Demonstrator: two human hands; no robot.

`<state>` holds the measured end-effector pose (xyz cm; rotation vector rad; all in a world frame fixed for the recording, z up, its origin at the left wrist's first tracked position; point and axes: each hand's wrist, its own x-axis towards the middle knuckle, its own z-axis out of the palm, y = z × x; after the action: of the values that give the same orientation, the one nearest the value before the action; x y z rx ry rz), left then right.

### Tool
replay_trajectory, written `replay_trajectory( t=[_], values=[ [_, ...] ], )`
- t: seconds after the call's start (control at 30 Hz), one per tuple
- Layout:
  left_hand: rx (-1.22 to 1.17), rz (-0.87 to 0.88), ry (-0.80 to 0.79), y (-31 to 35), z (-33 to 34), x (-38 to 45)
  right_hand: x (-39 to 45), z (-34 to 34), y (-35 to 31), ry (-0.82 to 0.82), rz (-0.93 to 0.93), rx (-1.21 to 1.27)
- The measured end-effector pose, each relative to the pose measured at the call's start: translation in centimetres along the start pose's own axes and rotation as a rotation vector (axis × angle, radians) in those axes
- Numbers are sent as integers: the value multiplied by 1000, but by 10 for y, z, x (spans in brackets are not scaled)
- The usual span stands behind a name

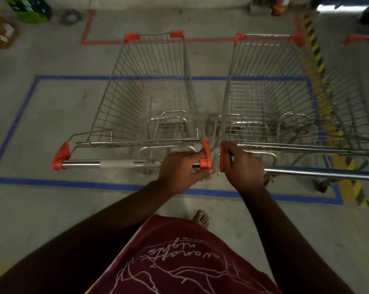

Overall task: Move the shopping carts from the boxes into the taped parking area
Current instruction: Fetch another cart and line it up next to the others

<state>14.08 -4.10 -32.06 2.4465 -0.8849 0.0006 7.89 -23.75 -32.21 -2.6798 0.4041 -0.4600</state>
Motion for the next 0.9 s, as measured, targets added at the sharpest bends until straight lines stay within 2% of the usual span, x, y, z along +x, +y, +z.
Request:
replay_trajectory(
  t=[0.17, 0.5, 0.6, 0.73, 0.9],
  values=[
    [-22, 11, 40, 6, 2, -5, -4, 0, 5, 73, -20, -3],
    [20, -29, 115, 9, 1, -6, -4, -5, 9, 63, -93, -9],
    [-10, -7, 132, 6, -3, -12, -4, -7, 16, 29, -60, -110],
    [-39, -4, 85, -4, -10, -26, 4, 1, 10, 50, -53, -263],
    [-27, -23, 48, -14, -14, -26, 7, 7, 5, -37, -120, -237]
  ],
)
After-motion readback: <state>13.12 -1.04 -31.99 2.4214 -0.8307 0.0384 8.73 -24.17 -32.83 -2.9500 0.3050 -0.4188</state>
